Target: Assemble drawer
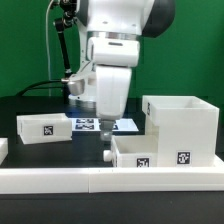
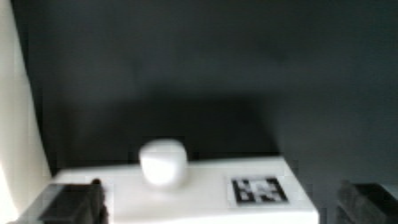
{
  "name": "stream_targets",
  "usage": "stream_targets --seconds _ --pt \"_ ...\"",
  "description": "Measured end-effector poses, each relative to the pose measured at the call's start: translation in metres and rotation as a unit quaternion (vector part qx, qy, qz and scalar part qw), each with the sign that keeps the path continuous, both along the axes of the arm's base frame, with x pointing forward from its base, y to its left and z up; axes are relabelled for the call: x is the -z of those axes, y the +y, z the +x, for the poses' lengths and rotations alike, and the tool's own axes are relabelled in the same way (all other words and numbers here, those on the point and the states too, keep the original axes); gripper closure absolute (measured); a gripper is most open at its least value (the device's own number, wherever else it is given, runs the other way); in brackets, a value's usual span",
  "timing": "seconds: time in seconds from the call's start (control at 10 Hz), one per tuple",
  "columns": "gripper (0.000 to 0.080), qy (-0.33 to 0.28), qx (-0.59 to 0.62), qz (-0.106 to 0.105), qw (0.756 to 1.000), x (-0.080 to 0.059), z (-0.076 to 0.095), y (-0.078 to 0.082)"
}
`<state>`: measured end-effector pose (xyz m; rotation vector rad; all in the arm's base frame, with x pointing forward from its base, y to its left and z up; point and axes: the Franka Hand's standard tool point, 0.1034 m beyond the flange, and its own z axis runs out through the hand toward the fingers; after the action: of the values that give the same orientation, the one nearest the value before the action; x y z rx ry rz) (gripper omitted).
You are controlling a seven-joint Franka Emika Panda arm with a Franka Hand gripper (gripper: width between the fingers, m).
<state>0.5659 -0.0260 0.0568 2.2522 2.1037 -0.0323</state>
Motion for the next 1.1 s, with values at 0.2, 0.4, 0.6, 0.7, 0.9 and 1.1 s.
stream_targets --seconds 0.2,0.4,0.6,0.7,0.9,1.1 --pt "0.0151 0.001 -0.008 0.001 1.0 0.001 -0.001 -0.004" --pt "0.0151 0.008 -0.02 0.024 0.999 0.009 0.001 -0.02" --pt "0.0151 0.013 -0.017 0.058 0.998 0.019 0.012 -0.022" --pt "0.0151 0.012 -0.025 0.08 0.996 0.023 0.016 -0.024" --pt "0.0151 0.017 -0.021 0.103 0.994 0.032 0.018 -0.017" --pt "0.0151 0.018 -0.026 0.11 0.993 0.04 0.015 0.0"
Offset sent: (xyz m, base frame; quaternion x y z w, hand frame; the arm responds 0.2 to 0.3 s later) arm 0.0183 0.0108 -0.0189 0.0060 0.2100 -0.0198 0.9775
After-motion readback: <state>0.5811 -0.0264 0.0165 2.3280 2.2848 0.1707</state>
